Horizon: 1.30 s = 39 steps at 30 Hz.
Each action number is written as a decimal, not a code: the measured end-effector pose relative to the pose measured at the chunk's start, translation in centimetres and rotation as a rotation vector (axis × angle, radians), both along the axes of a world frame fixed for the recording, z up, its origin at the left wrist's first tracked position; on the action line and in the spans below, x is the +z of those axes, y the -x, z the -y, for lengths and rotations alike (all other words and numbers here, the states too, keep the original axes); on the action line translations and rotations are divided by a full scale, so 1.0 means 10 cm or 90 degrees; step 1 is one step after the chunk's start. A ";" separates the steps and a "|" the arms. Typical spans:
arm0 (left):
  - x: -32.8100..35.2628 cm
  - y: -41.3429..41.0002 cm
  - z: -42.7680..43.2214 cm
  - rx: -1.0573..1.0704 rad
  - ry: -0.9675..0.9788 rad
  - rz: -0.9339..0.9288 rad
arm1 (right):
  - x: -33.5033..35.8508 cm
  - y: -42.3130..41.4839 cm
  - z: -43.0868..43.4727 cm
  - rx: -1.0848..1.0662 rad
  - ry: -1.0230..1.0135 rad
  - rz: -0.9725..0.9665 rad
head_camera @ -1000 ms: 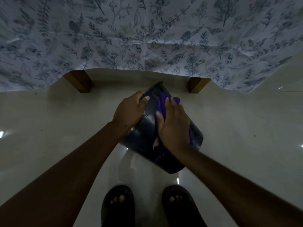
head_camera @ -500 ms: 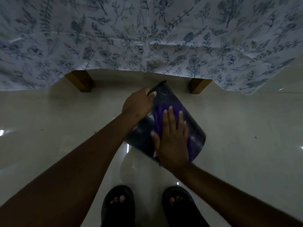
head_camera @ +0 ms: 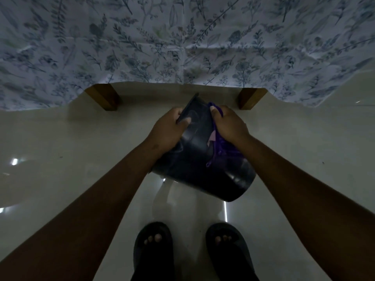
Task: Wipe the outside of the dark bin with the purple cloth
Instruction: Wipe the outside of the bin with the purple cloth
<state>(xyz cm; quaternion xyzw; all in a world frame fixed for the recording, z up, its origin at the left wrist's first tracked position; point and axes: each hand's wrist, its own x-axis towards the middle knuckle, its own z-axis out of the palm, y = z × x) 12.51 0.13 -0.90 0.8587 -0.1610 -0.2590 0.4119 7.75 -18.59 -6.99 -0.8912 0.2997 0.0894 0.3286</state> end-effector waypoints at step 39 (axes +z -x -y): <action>-0.08 0.01 -0.08 -0.028 -0.057 0.039 | 0.02 0.22 0.11 -0.068 -0.174 -0.077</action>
